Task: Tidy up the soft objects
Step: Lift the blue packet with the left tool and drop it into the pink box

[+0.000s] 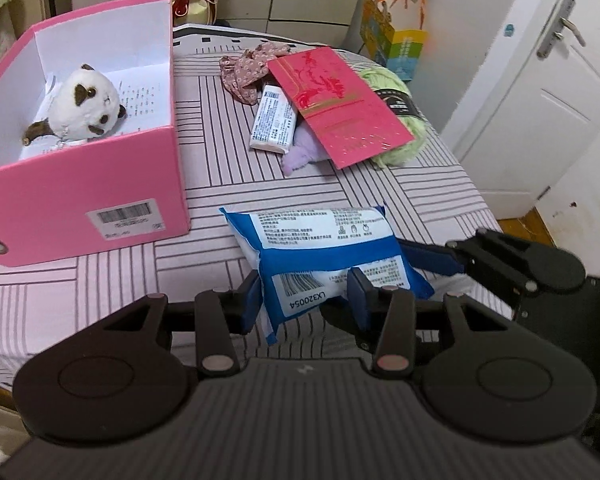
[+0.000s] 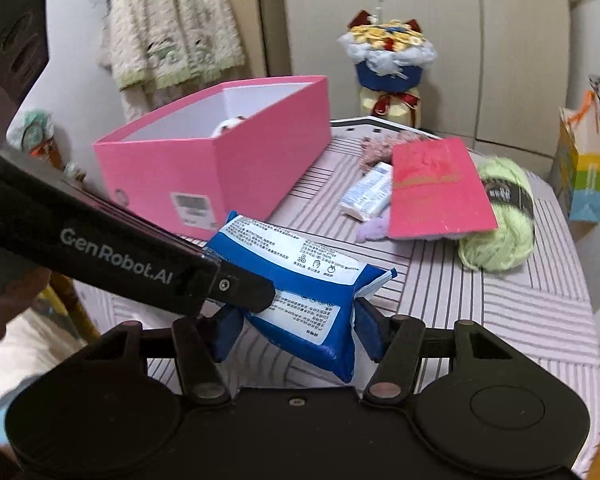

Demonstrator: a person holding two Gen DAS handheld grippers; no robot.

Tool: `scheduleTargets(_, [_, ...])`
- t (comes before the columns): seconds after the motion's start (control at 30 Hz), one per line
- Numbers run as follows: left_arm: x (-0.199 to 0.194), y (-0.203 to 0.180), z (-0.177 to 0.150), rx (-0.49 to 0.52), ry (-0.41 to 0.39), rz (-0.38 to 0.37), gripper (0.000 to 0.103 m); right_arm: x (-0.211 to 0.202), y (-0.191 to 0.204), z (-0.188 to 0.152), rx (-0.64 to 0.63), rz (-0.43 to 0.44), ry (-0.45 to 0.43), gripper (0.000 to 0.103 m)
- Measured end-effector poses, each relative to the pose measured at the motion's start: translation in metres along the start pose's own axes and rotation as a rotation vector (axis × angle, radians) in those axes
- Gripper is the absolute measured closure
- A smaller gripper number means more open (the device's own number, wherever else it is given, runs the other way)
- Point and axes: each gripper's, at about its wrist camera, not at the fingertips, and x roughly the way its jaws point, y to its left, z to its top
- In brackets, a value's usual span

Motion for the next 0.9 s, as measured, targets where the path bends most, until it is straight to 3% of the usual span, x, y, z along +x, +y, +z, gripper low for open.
scheduleTargets(0.2, [-0.028,-0.003,-0.014,0.033,-0.043,0.026,0.059,-0.015,0.024,0.012,-0.096,-0.006,0.037,0.038])
scheduleTargets(0.5, [-0.069,0.013,-0.015,0.013,-0.094,-0.001,0.059,-0.034,0.051,0.038,-0.142,0.004,0.037,0.038])
scheduleTargets(0.63, [-0.088,0.027,-0.008,-0.029,-0.135,-0.014,0.059,-0.040,0.061,0.055,-0.174,0.014,-0.009,0.038])
scheduleTargets(0.9, [-0.124,0.047,0.012,-0.038,-0.248,0.043,0.059,-0.037,0.081,0.095,-0.211,0.044,-0.101,0.036])
